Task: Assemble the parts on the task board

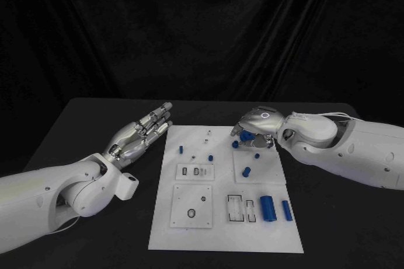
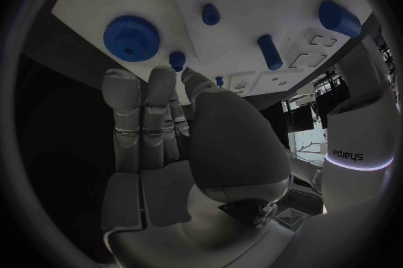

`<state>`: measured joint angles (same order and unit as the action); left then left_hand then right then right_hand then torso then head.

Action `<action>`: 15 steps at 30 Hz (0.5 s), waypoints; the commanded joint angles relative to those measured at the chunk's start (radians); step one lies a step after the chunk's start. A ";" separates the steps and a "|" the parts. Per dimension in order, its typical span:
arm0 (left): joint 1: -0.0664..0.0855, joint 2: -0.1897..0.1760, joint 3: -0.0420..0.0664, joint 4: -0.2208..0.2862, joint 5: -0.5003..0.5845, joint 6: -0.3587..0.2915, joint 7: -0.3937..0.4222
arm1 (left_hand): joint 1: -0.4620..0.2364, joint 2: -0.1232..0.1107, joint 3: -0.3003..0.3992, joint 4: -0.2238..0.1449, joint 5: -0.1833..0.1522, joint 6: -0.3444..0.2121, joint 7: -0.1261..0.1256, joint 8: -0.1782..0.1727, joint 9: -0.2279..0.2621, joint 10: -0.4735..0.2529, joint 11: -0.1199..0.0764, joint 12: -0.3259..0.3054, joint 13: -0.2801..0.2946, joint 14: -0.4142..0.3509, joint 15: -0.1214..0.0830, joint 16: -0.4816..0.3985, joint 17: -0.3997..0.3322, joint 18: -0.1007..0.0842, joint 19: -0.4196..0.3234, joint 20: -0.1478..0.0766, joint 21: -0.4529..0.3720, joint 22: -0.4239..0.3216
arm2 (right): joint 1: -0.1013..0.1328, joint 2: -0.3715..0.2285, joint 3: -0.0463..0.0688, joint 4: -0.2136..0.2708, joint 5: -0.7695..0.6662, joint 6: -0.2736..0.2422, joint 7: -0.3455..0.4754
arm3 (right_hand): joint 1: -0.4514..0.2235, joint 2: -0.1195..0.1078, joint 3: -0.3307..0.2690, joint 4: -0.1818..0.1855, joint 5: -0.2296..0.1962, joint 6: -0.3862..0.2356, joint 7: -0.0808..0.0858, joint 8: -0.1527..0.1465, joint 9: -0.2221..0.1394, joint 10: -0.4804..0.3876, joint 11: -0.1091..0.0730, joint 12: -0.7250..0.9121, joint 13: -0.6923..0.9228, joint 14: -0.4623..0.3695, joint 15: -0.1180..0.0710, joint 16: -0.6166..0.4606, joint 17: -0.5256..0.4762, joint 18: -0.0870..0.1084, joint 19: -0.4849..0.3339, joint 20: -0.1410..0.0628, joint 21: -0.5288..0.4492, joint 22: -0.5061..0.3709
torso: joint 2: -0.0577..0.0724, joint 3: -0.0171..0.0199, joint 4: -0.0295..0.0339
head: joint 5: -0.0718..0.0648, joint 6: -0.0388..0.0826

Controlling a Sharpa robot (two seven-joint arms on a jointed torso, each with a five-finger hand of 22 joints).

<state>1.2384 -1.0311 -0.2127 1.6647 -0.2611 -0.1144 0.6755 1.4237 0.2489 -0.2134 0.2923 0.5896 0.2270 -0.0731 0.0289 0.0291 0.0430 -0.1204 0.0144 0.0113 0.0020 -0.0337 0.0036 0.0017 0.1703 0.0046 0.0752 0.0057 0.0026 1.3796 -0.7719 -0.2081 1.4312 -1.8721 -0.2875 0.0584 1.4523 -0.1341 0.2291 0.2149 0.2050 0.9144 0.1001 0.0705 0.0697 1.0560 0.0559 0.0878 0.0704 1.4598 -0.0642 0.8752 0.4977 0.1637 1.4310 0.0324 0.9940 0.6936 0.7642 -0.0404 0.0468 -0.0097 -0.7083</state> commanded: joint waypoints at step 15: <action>0.002 0.008 0.001 -0.007 -0.008 0.030 0.106 | -0.007 0.000 -0.005 0.001 0.002 -0.001 0.007 0.001 0.000 -0.004 0.011 -0.004 -0.001 -0.002 0.009 -0.004 -0.002 0.007 0.002 0.014 0.001 0.002 | -0.020 0.029 0.001 -0.054 -0.004 0.016 0.020 | -0.009 0.004 0.014 -0.010 0.009 0.032 0.009 0.014 0.004 0.001 0.007 0.002 0.002 -0.008 0.004 0.022 0.011 -0.021 -0.014 0.005 0.025 0.033 | -0.002 0.0000 -0.0006 | 0.001 -0.004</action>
<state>1.2384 -1.0250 -0.2125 1.6572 -0.2613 -0.1016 0.6756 1.4238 0.2487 -0.2134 0.2923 0.5896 0.2270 -0.0732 0.0289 0.0290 0.0395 -0.1171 0.0144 0.0113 -0.0016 -0.0301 0.0036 0.0008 0.1703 0.0047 0.0824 0.0058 0.0026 1.3627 -0.7433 -0.2078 1.3806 -1.8716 -0.2785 0.0748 1.4524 -0.1341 0.2372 0.2068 0.2122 0.9395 0.1108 0.0806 0.0728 1.0512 0.0617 0.0861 0.0713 1.4561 -0.0605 0.8913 0.5083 0.1537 1.4239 0.0395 1.0171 0.7261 0.7625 -0.0403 0.0463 -0.0105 -0.7122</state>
